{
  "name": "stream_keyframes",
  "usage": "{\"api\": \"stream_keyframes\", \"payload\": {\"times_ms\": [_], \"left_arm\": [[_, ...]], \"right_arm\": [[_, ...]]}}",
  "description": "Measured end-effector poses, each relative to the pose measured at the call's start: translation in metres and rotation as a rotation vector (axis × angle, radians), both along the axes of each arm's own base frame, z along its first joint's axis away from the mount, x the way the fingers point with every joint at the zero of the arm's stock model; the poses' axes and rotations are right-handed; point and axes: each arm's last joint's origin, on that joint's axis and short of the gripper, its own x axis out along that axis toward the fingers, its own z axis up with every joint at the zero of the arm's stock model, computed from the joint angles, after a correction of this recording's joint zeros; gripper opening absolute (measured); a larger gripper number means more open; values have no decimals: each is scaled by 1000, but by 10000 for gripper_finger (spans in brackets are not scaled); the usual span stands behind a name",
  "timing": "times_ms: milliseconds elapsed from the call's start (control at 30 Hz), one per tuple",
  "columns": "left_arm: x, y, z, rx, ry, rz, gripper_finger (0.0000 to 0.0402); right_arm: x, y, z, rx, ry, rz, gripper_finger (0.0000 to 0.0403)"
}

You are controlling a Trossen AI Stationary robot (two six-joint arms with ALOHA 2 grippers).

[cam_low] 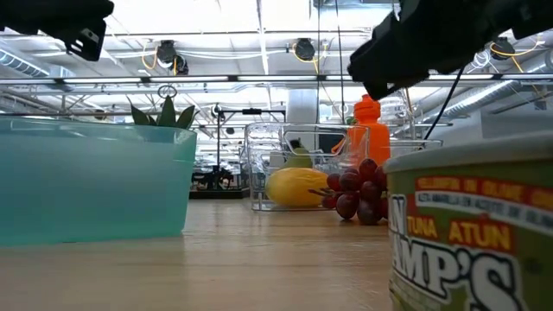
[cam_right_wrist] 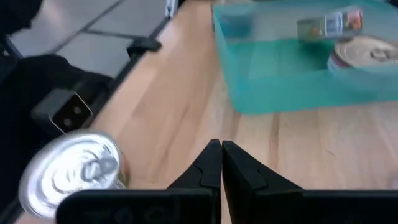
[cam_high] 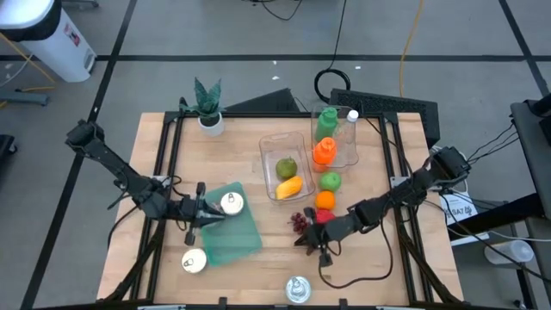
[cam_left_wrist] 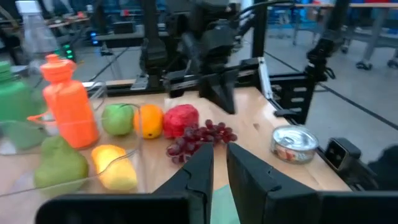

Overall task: Pick & Place Food Item
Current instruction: Put the red grapes into the bottom transparent bin

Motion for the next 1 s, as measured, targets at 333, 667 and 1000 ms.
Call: {"api": "stream_keyframes", "payload": {"times_ms": [333,667,1000], "left_arm": [[-2,-6,-2,21,24,-225,51],[-4,-12,3,108,-69,-465,51],[-4,-12,1,132,-45,-455,51]], "right_arm": [[11,-29,-3,50,59,102,4],[17,-48,-3,10,34,134,4],[15,-39,0,-219,-137,447,4]]}}
